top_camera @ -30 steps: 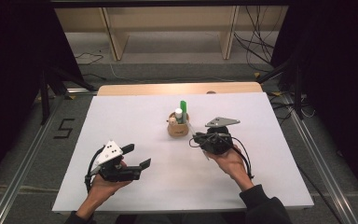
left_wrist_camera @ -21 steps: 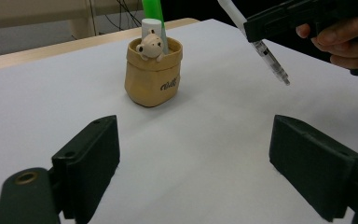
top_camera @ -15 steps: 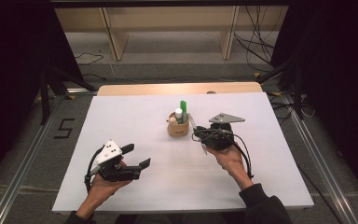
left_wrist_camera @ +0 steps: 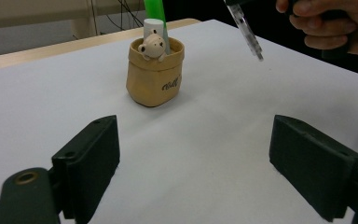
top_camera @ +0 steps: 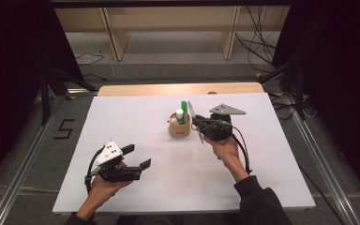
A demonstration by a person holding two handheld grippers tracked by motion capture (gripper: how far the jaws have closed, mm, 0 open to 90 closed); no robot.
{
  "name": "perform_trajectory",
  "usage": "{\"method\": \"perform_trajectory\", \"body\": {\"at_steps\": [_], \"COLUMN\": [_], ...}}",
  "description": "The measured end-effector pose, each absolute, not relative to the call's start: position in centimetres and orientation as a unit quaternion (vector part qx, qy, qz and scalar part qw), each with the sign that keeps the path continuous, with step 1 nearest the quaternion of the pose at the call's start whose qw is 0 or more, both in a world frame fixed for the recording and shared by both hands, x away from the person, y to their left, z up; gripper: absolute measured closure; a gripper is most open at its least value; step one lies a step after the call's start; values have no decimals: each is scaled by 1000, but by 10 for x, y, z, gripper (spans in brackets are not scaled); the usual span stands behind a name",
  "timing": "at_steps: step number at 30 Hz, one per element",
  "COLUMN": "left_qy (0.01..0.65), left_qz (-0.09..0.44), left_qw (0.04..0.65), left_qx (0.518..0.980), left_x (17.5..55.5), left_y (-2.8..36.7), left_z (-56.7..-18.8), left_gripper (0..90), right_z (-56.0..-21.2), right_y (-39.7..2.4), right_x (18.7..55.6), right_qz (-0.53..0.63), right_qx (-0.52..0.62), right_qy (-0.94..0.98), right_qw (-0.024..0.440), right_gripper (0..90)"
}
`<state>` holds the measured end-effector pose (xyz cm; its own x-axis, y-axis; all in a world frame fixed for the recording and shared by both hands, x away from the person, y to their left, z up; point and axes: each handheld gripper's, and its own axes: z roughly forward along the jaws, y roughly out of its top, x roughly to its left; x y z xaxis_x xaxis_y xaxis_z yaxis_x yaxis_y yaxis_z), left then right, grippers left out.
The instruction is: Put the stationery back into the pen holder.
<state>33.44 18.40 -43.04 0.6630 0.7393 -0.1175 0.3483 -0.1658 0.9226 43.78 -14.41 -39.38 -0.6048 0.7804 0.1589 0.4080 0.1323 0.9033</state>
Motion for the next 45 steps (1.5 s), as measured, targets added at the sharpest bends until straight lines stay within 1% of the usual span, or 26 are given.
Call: {"method": "perform_trajectory", "body": {"at_steps": [8, 19, 33, 45], "left_qy": [366, 365, 365, 365], "left_qz": [184, 183, 184, 183], "left_qw": [533, 533, 533, 534], "left_qx": [740, 741, 741, 740], "left_x": [334, 334, 334, 334], "left_y": [184, 185, 185, 185], "left_z": [-430, -430, -430, -430], "left_gripper": [155, 155, 155, 155], "right_z": [-386, -390, -395, -405], "right_y": [-136, -124, -112, -106], "right_x": [461, 486, 501, 508], "right_qz": [548, 580, 582, 576], "right_qx": [415, 424, 429, 437], "right_qy": [699, 667, 658, 658], "right_qw": [198, 198, 212, 212], "right_gripper": [797, 796, 796, 796]}}
